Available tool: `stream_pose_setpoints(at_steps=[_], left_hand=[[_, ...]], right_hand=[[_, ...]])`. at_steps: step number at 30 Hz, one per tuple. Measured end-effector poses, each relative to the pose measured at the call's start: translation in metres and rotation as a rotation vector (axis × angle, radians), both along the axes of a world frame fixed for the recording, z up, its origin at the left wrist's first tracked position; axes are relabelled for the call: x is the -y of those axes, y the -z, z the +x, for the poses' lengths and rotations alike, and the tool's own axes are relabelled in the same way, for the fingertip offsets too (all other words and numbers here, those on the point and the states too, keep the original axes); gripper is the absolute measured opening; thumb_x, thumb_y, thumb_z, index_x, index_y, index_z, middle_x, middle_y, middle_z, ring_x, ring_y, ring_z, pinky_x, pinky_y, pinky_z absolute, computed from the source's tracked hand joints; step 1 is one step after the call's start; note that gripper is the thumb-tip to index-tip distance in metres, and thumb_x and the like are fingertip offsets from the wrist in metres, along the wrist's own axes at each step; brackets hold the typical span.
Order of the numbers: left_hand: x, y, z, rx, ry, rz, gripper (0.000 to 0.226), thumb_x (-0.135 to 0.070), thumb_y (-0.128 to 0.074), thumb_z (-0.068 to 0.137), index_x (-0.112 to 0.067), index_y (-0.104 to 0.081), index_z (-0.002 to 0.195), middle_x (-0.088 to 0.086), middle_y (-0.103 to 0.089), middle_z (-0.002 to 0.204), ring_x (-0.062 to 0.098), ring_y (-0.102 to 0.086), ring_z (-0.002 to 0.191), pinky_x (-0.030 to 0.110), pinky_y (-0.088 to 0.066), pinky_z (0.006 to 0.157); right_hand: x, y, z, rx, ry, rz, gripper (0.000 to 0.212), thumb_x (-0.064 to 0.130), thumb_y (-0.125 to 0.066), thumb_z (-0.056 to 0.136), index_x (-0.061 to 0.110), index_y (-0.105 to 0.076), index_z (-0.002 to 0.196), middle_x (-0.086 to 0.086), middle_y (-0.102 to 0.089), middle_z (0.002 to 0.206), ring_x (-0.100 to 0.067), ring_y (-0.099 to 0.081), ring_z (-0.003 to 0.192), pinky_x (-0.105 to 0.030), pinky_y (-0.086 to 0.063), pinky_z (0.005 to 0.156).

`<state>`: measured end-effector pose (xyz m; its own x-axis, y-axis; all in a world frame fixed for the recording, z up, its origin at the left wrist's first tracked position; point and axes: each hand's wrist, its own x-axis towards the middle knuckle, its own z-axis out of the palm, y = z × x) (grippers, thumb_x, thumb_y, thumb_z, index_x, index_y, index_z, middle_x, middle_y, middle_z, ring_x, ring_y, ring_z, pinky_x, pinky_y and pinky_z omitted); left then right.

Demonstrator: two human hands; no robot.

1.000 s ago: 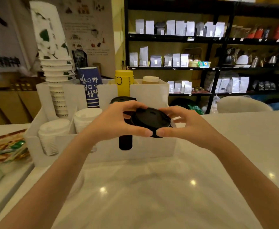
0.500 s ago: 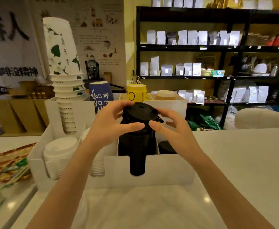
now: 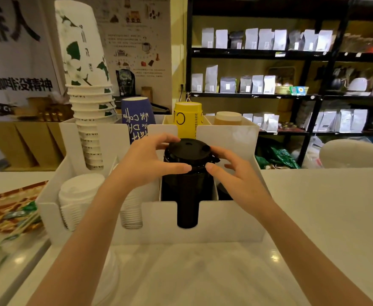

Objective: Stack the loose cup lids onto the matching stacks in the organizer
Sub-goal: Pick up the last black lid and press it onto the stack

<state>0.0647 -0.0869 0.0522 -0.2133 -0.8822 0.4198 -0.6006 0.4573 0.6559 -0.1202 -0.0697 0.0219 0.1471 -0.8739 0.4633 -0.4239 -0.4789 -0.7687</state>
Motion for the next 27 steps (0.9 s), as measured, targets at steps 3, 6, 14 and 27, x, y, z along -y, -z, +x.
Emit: stream_pose_setpoints(at_steps=[3,6,14,27], left_hand=[[0.0,0.001,-0.001,0.0,0.009,0.012,0.055,-0.032,-0.074,0.064,-0.027,-0.053,0.115,-0.01,-0.055,0.114,0.006,-0.046,0.111,0.028,-0.037,0.091],[0.0,0.001,-0.002,0.008,0.003,0.015,0.054,-0.032,-0.074,0.065,-0.027,-0.054,0.115,-0.01,-0.054,0.113,0.008,-0.047,0.113,0.028,-0.037,0.092],[-0.012,0.003,-0.019,0.18,-0.185,-0.15,0.062,-0.046,-0.069,0.066,-0.022,-0.05,0.121,0.0,-0.052,0.122,0.011,-0.045,0.104,0.023,-0.033,0.081],[-0.016,0.008,-0.026,0.291,-0.31,-0.164,0.064,-0.055,-0.064,0.067,-0.024,-0.048,0.12,0.001,-0.051,0.12,0.017,-0.049,0.106,0.026,-0.036,0.077]], right_hand=[[-0.001,0.002,0.0,-0.007,0.038,-0.041,0.045,0.024,-0.051,0.088,0.026,-0.039,0.131,0.014,-0.049,0.12,-0.002,-0.041,0.114,-0.021,-0.03,0.094],[0.0,0.004,0.0,-0.055,0.03,-0.068,0.044,0.023,-0.05,0.088,0.027,-0.04,0.13,0.008,-0.051,0.128,-0.005,-0.042,0.118,-0.022,-0.03,0.096],[0.006,0.007,0.001,-0.108,-0.03,-0.021,0.049,0.033,-0.036,0.093,0.029,-0.021,0.14,0.015,-0.036,0.129,0.002,-0.026,0.118,-0.02,-0.021,0.098],[0.017,0.02,0.003,-0.14,0.019,-0.056,0.052,0.038,-0.037,0.091,0.03,-0.021,0.14,0.004,-0.038,0.143,-0.013,-0.029,0.132,-0.033,-0.025,0.109]])
